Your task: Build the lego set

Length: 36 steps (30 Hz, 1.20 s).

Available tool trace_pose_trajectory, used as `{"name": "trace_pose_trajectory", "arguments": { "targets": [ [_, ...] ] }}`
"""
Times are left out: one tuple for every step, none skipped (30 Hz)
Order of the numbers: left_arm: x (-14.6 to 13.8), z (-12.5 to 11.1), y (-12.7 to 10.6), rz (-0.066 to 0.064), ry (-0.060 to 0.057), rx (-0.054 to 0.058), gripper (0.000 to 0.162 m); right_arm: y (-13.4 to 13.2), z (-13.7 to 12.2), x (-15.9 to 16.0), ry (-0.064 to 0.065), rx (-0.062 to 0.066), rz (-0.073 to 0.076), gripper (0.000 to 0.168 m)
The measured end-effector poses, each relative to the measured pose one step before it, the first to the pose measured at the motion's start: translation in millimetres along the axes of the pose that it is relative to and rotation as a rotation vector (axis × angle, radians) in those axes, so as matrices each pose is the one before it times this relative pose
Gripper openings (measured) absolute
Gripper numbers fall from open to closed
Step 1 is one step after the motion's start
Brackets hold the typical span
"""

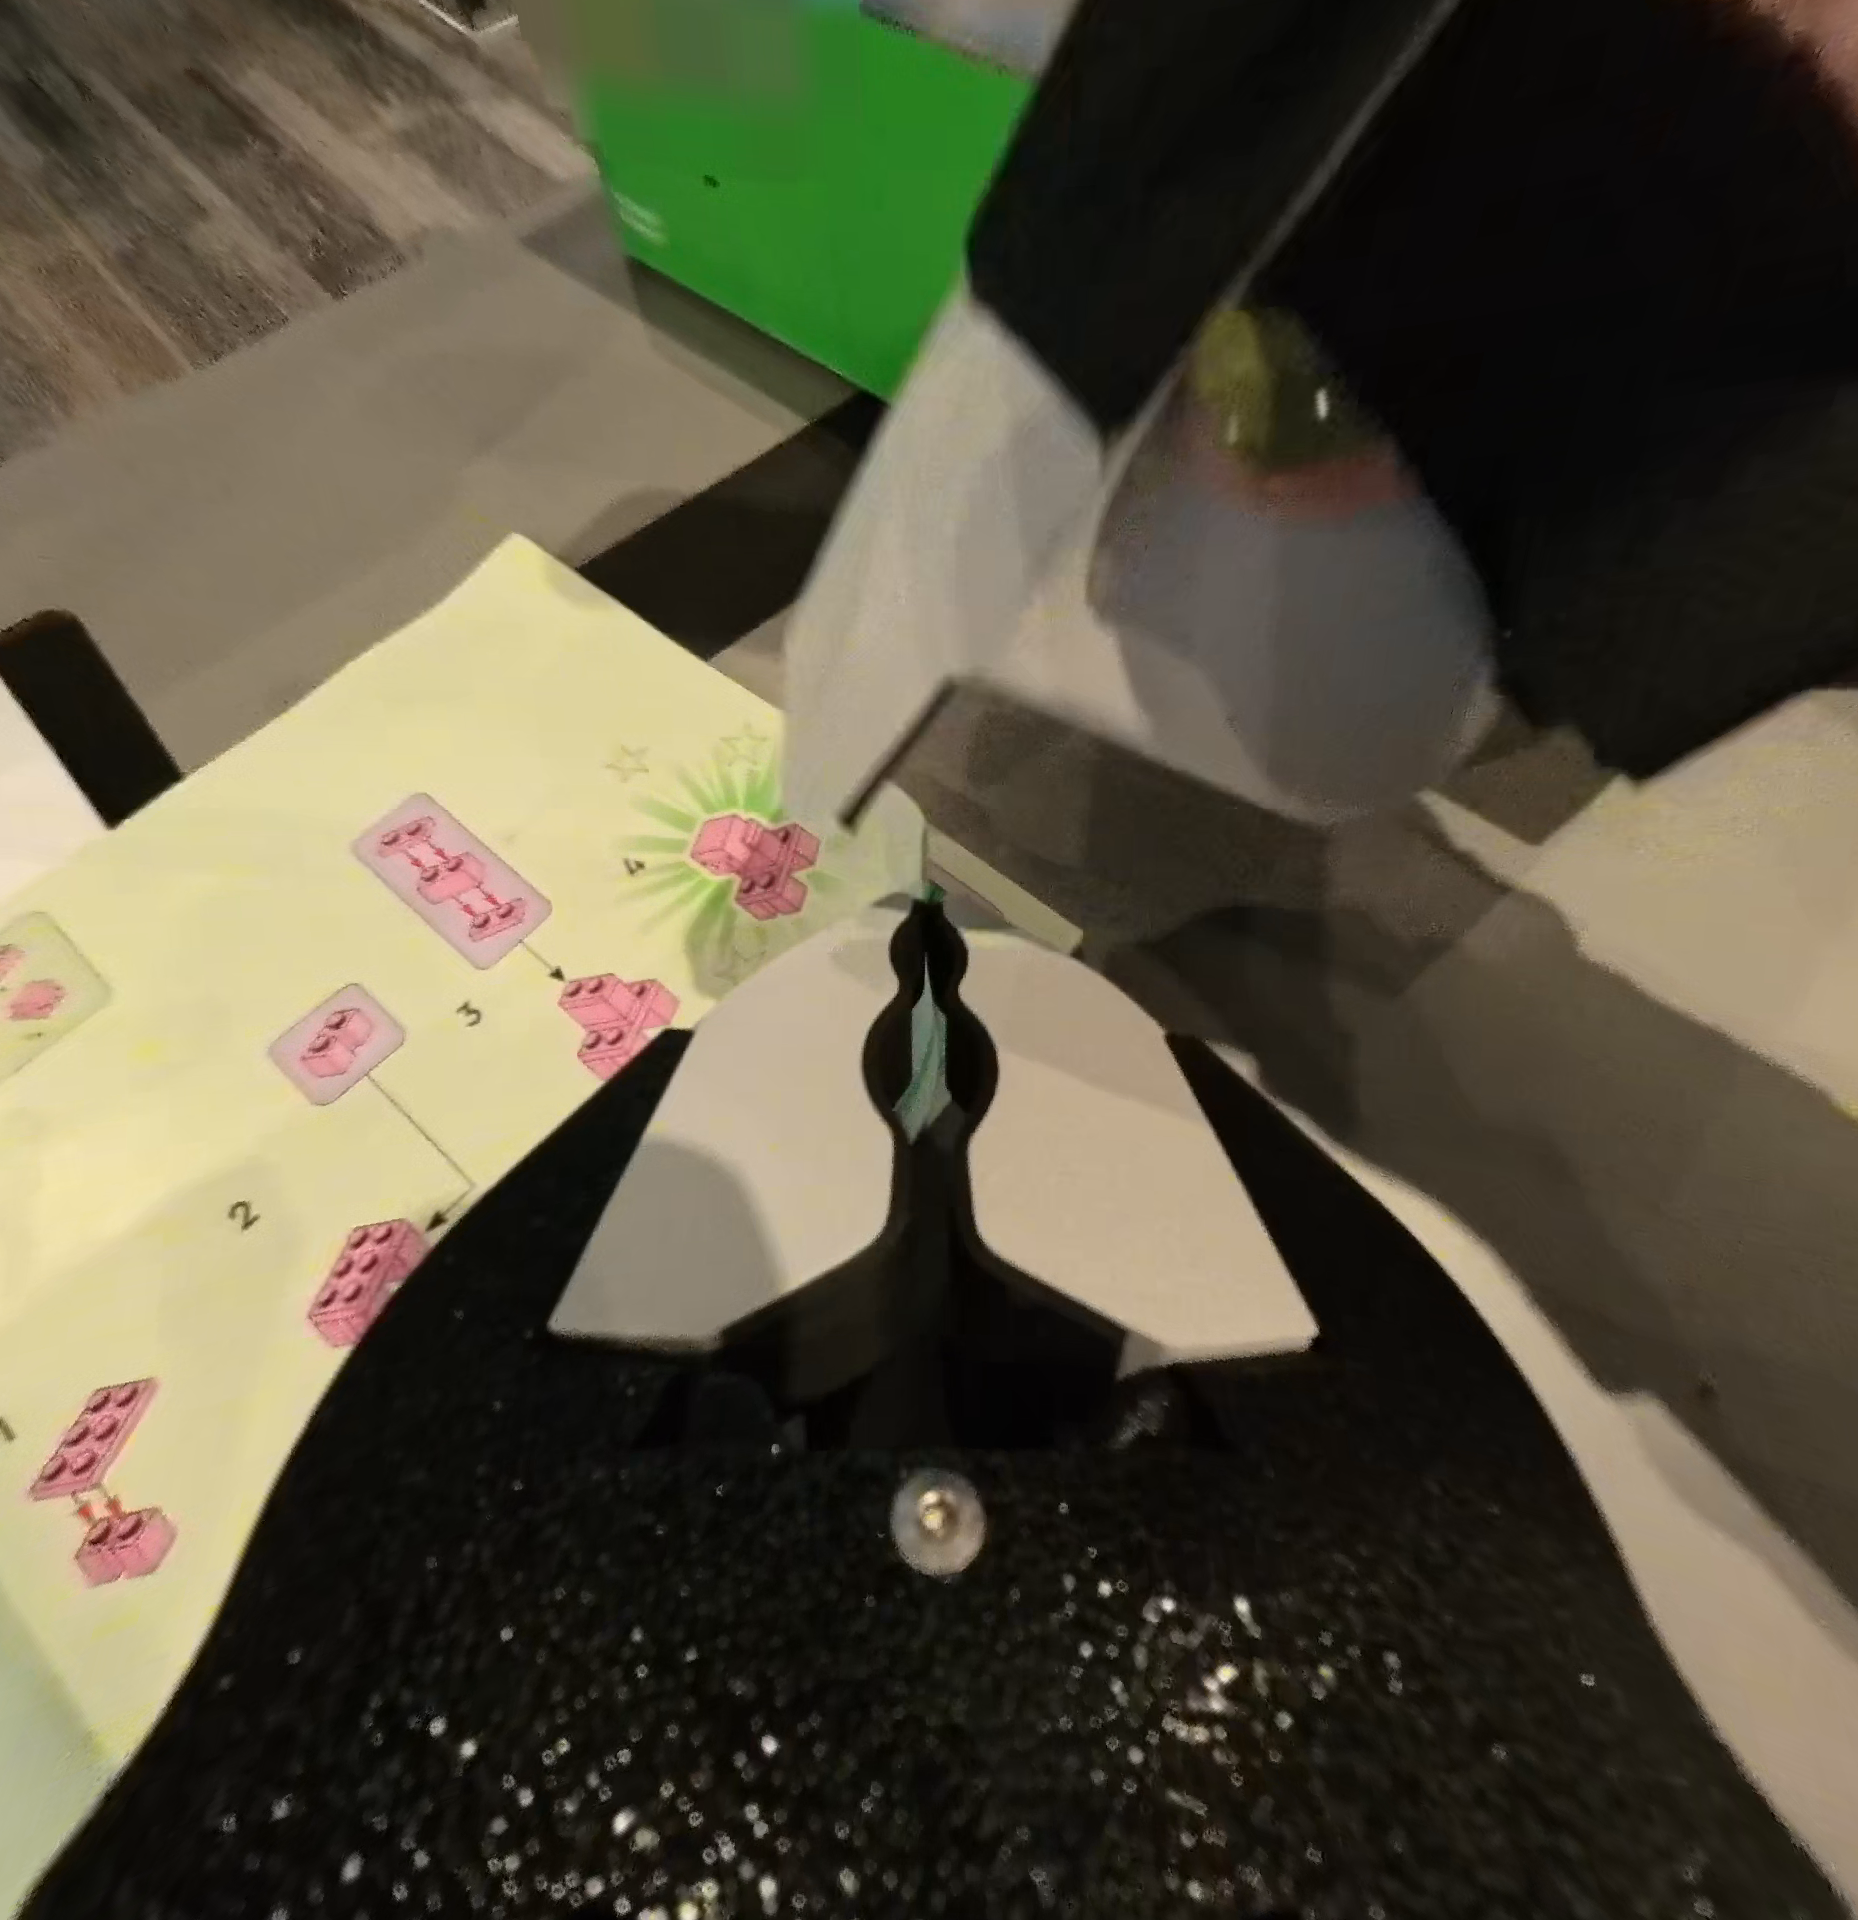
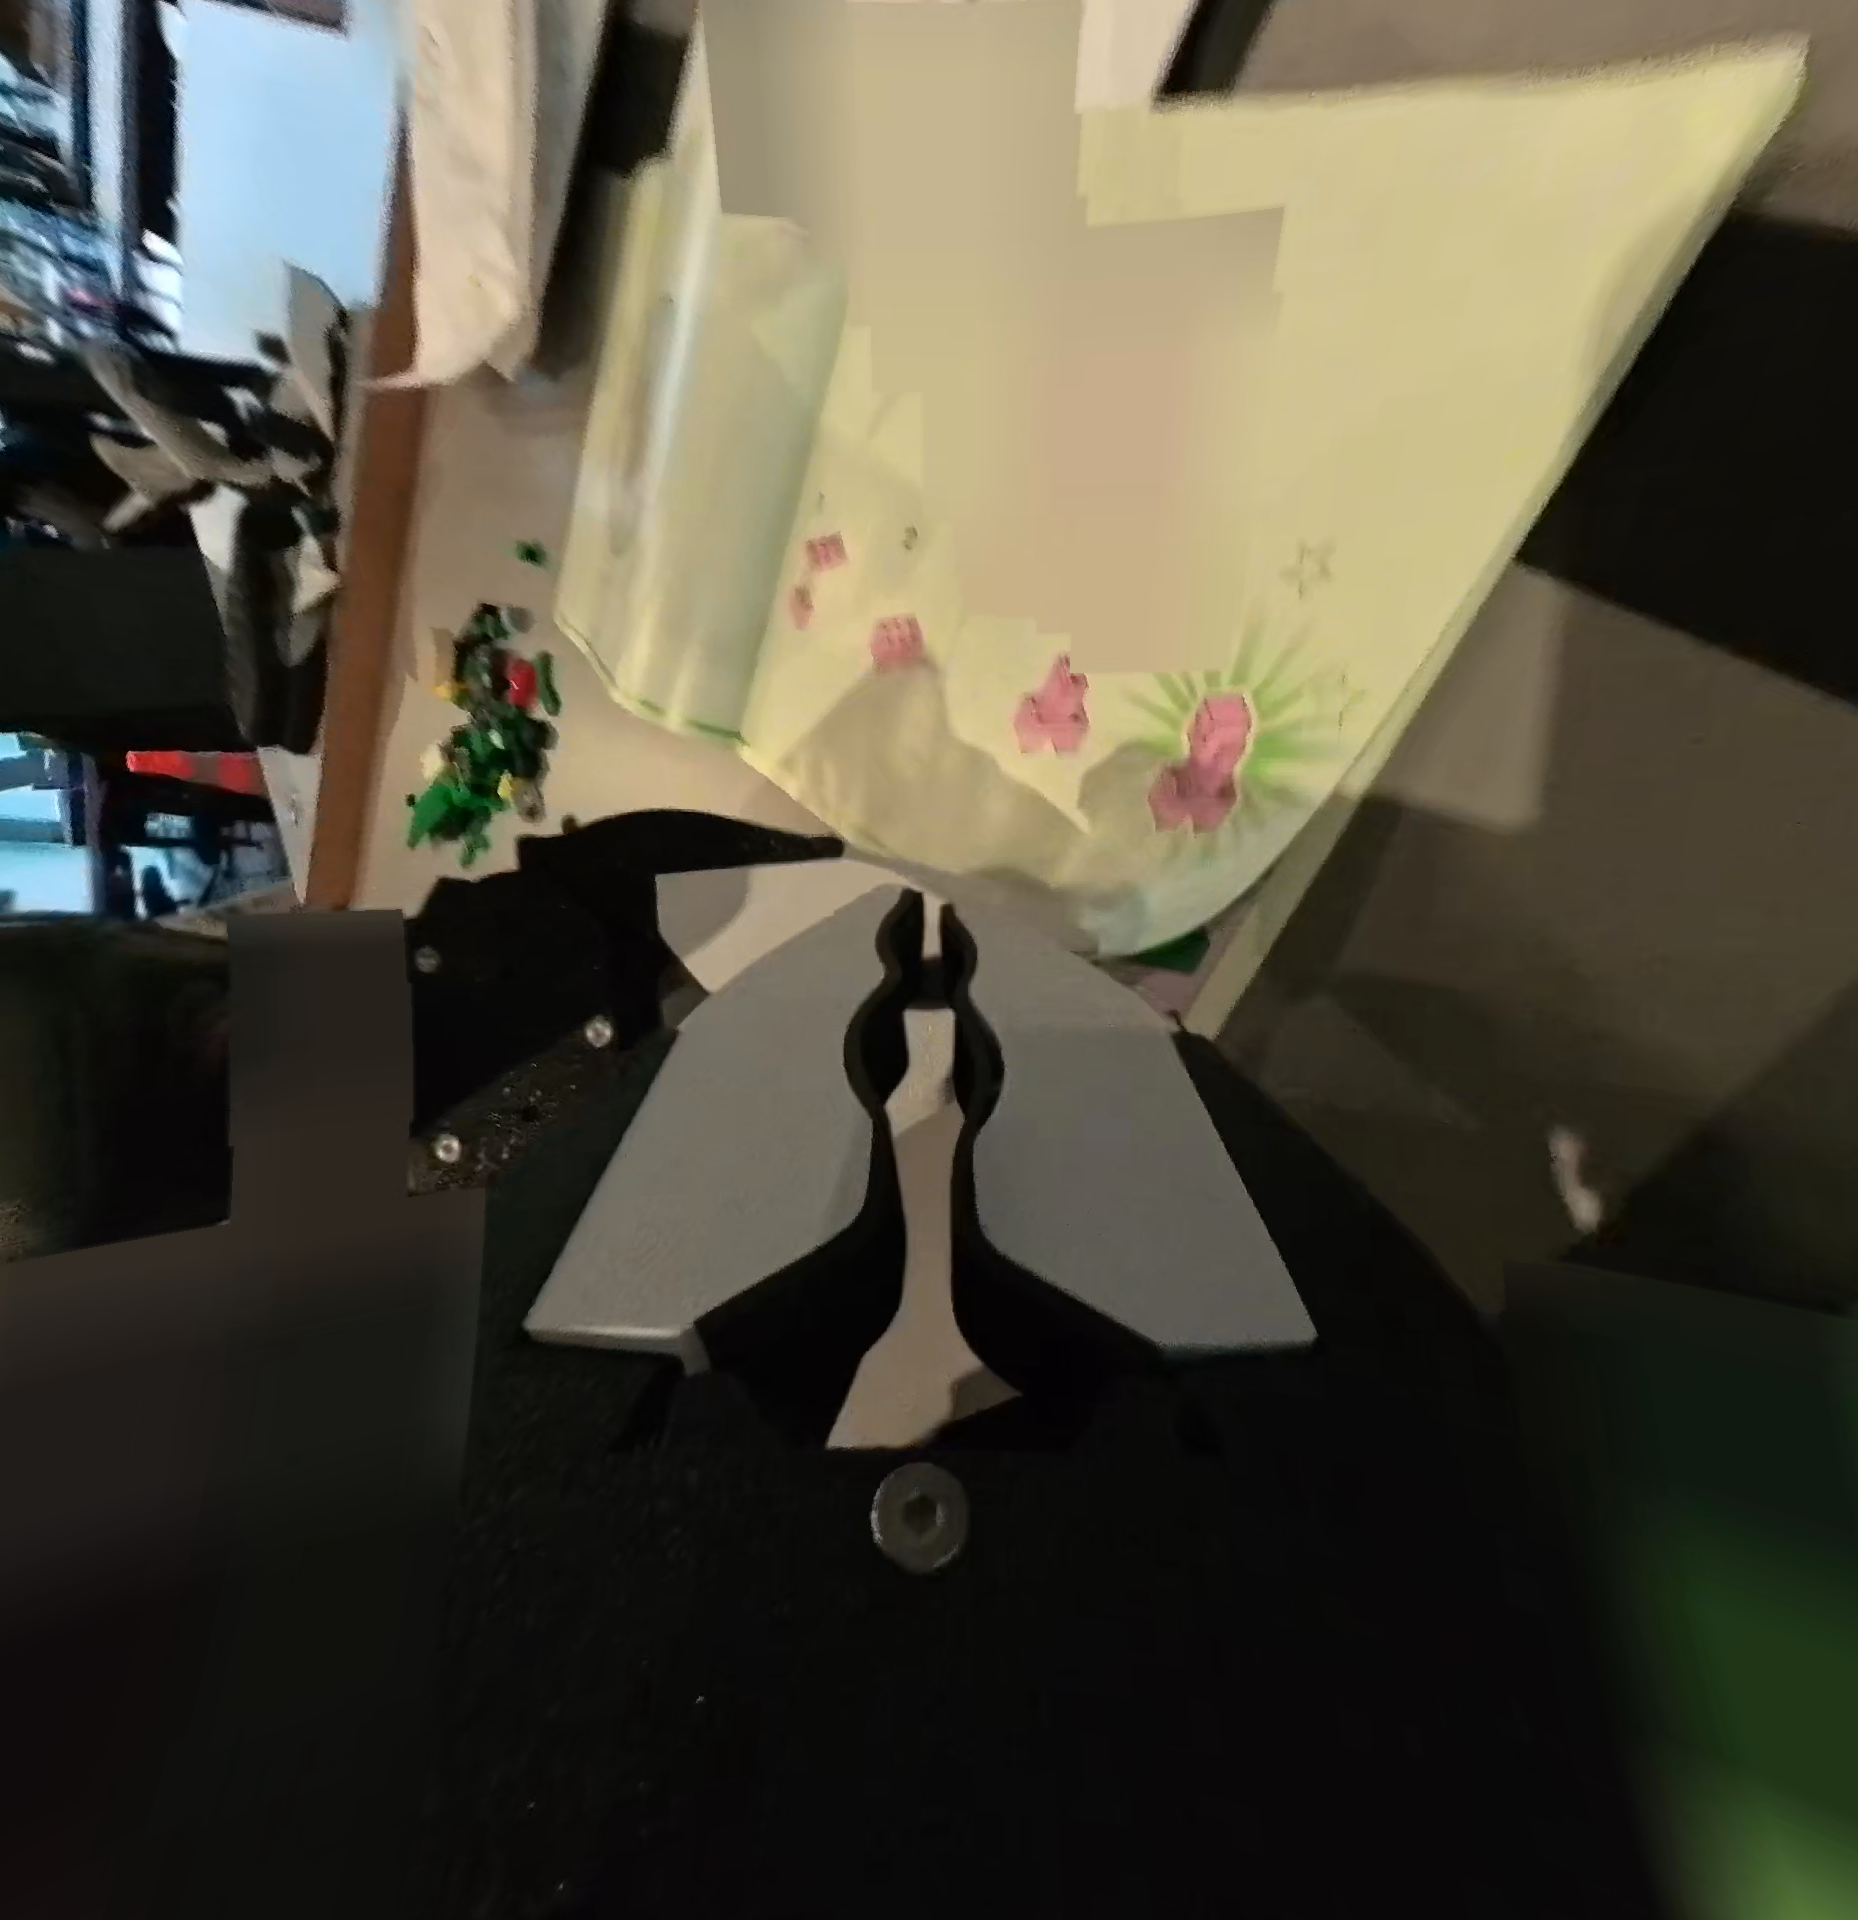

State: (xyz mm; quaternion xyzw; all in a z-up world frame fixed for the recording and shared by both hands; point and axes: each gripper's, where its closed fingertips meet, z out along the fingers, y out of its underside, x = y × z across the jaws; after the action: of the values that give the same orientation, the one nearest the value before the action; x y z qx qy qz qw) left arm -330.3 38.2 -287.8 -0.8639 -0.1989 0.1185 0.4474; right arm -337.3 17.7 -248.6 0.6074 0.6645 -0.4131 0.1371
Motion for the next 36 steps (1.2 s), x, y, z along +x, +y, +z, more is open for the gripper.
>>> {"name": "trace_pose_trajectory", "arguments": {
  "targets": [
    [-0.83, -2.47, -0.74, -0.0024, 0.003, 0.0098, 0.0, -7.03, -3.68, -3.08, 0.0013, 0.0414, -0.0218, 0.007],
    [-0.78, -2.43, -0.62, -0.004, 0.0038, 0.0105, 0.0, -6.49, -3.66, -1.77, 0.01, 0.0386, -0.0263, 0.01],
    [-1.13, -2.37, -0.82, -0.0052, 0.0014, 0.012, 0.0, -6.37, -3.71, -0.57, 0.0161, 0.0394, -0.0266, 0.015],
    [-1.82, -2.56, -1.52, -0.0052, -0.0038, 0.0153, 0.0, -5.38, -3.33, -0.5, 0.0139, 0.0342, -0.022, 0.017],
    [-2.25, -2.79, -1.91, -0.0033, -0.008, 0.0179, 0.0, -4.0, -2.9, -1.12, 0.0056, 0.0283, -0.0164, 0.019],
    [-2.22, -3.16, -2.36, -0.0023, -0.0082, 0.0194, 0.0, -4.03, -2.14, -0.69, 0.0083, 0.0344, -0.016, 0.022],
    [-2.48, -3.57, -2.89, -0.0048, -0.0091, 0.0243, 0.0, -4.12, -1.29, -0.4, 0.0175, 0.0478, -0.0339, 0.028],
    [-2.95, -4.21, -3.15, -0.0074, -0.0131, 0.0282, 0.0, -2.7, -0.17, -0.52, 0.0256, 0.0586, -0.0535, 0.03],
    [-3.85, -4.94, -3.02, -0.0084, -0.018, 0.0301, 0.0, -0.24, 0.58, -1.95, 0.024, 0.053, -0.0401, 0.03],
    [-4.06, -5.56, -2.88, -0.0117, -0.0186, 0.0305, 0.0, 1.07, 0.9, -6.16, 0.0031, 0.0533, -0.0237, 0.03],
    [-3.92, -5.92, -3.43, -0.0176, -0.0155, 0.0339, 0.0, 1.58, 0.39, -9.05, -0.008, 0.0613, -0.0263, 0.032],
    [-3.97, -6.27, -3.95, -0.0232, -0.015, 0.038, 0.0, 2.72, -0.77, -5.56, 0.0199, 0.0552, -0.0363, 0.032],
    [-4.13, -6.02, -4.3, -0.0224, -0.0136, 0.0365, 0.0, 3.5, -2.03, -1.27, 0.0508, 0.0451, -0.048, 0.032],
    [-3.81, -5.2, -4.08, -0.0177, -0.0113, 0.0309, 0.0, 3.33, -2.68, -0.4, 0.054, 0.0347, -0.0597, 0.031],
    [-3.76, -4.41, -3.42, -0.0117, -0.0105, 0.0226, 0.0, 2.71, -2.72, 1.3, 0.0588, 0.0243, -0.0536, 0.029],
    [-3.32, -3.56, -2.26, -0.0047, -0.009, 0.0132, 0.0, 2.37, -1.99, 0.94, 0.0501, 0.0185, -0.0459, 0.028],
    [-2.65, -2.75, -0.72, -0.0012, -0.0039, 0.0029, 0.0, 2.31, -0.83, -0.77, 0.0324, 0.0154, -0.0416, 0.024],
    [-1.77, -2.02, 0.16, -0.0016, 0.0016, -0.001, 0.0, 3.22, 0.53, -1.11, 0.0239, 0.0065, -0.0362, 0.019],
    [-1.2, -1.63, 0.26, -0.0027, 0.0047, 0.001, 0.0, 4.03, 2.09, -1.46, 0.0163, -0.0024, -0.0315, 0.014],
    [-0.29, -0.87, 0.22, -0.003, 0.0106, 0.0006, 0.0, 5.74, 3.72, -3.27, -0.0058, -0.0175, -0.027, 0.008],
    [0.96, 0.02, 0.48, -0.0034, 0.0208, -0.0029, 0.0, 7.43, 4.92, -3.19, -0.0133, -0.0307, -0.0211, 0.005],
    [1.46, 0.95, 1.06, -0.0044, 0.0254, -0.0094, 0.0, 7.41, 4.71, -1.95, -0.0074, -0.0309, -0.019, 0.001],
    [2.0, 1.49, 1.98, -0.0051, 0.0301, -0.0157, 0.0, 6.92, 4.6, -1.23, -0.0064, -0.0306, -0.0164, 0.0],
    [1.95, 1.65, 1.93, -0.007, 0.029, -0.0144, 0.0, 6.11, 3.96, -1.24, -0.0105, -0.0322, -0.0124, 0.0],
    [1.07, 1.49, 0.94, -0.0067, 0.0202, -0.0041, 0.005, 4.62, 3.32, -0.79, -0.0101, -0.0298, -0.0052, 0.0],
    [0.84, 1.26, 0.14, -0.0019, 0.0149, 0.0016, 0.015, 3.09, 2.75, -0.33, -0.0118, -0.0219, -0.0001, 0.0],
    [1.63, 1.05, 0.68, 0.0062, 0.0187, -0.0044, 0.022, 1.79, 2.05, -0.61, -0.0178, -0.0128, 0.0057, 0.0],
    [2.35, 0.84, 0.79, 0.0151, 0.0235, -0.0106, 0.025, 1.49, 1.2, -0.36, -0.0192, -0.0111, 0.0172, 0.0],
    [2.5, 0.78, 1.13, 0.0258, 0.0223, -0.0143, 0.029, 1.47, 0.6, -0.09, -0.0189, -0.0097, 0.0227, 0.0],
    [2.92, 0.69, 1.44, 0.0355, 0.0225, -0.0174, 0.033, 1.39, 0.19, -0.21, -0.0188, -0.0077, 0.0217, 0.0],
    [2.8, 0.77, 2.14, 0.0387, 0.0195, -0.021, 0.037, 1.52, -0.44, 0.88, -0.0081, -0.0082, 0.0153, 0.0],
    [1.35, 0.81, 2.63, 0.0355, 0.0062, -0.0235, 0.037, 1.69, -0.67, 1.83, 0.0013, -0.0084, 0.0069, 0.0],
    [1.57, 0.97, 2.51, 0.0371, 0.0044, -0.0213, 0.037, 2.35, -0.74, 2.17, 0.0041, -0.0128, 0.0023, 0.0],
    [2.78, 1.21, 2.5, 0.0432, 0.0104, -0.021, 0.036, 2.68, -0.56, 1.99, 0.0037, -0.0151, 0.0028, 0.0],
    [1.77, 1.52, 3.38, 0.0447, 0.0005, -0.0277, 0.035, 2.78, -0.4, 1.06, -0.0005, -0.0145, 0.0051, 0.0],
    [1.3, 1.78, 3.43, 0.0431, -0.0047, -0.0285, 0.034, 1.71, -0.43, -0.46, -0.0089, -0.008, 0.0032, 0.0]
  ]
}}
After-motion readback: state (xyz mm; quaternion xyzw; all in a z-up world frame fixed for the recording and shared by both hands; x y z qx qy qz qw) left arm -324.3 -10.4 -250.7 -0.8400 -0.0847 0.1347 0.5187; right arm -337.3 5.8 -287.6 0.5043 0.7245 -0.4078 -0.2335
